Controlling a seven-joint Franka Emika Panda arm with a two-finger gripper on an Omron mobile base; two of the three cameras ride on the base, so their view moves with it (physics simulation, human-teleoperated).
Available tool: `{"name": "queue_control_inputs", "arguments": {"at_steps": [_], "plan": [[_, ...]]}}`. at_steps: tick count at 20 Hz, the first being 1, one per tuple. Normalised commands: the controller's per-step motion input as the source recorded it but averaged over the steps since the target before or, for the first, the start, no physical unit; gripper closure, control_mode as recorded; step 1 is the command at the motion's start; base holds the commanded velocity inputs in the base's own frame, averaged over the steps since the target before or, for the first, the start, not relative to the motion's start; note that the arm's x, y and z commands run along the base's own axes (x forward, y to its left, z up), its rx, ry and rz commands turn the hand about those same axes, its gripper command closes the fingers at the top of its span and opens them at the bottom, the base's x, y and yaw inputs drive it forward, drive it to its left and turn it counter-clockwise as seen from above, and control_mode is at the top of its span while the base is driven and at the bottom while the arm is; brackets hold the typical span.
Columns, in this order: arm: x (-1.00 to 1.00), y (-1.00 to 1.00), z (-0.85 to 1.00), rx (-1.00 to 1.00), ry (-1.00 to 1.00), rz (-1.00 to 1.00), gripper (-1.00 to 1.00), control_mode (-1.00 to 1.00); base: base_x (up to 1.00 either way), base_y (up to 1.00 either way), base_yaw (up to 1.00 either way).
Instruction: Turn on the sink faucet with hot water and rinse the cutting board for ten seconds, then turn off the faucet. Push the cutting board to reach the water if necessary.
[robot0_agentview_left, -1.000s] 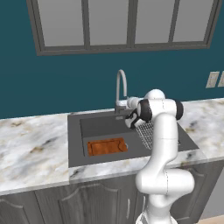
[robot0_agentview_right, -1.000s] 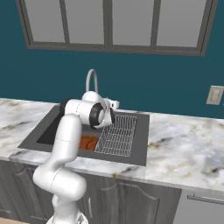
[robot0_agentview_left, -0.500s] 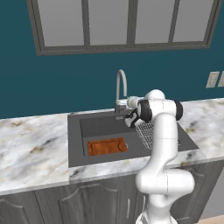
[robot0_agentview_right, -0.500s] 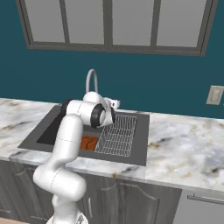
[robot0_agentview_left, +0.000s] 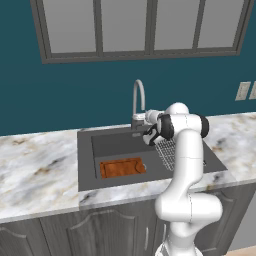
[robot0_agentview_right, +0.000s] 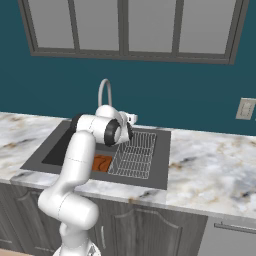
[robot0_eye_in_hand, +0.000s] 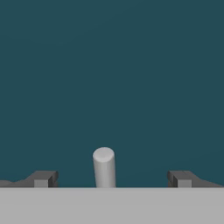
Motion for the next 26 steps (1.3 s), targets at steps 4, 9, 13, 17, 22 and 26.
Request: {"name": "queue_control_inputs", "arguments": {"at_steps": [4, 9, 13, 17, 22, 26], "plan": [[0.0, 0.0, 0.0, 0.0, 0.0, 0.0, -1.0, -1.0, 0.0, 0.0, 0.0], [0.0, 0.0, 0.0, 0.0, 0.0, 0.0, -1.0, -1.0, 0.0, 0.0, 0.0], [0.0, 0.0, 0.0, 0.0, 0.0, 0.0, 1.0, -1.0, 0.0, 0.0, 0.0], [0.0, 0.0, 0.0, 0.0, 0.0, 0.0, 1.0, -1.0, 0.0, 0.0, 0.0], [0.0, 0.0, 0.0, 0.0, 0.0, 0.0, 1.0, -1.0, 0.0, 0.0, 0.0], [0.0, 0.0, 0.0, 0.0, 0.0, 0.0, 1.0, -1.0, 0.0, 0.0, 0.0]]}}
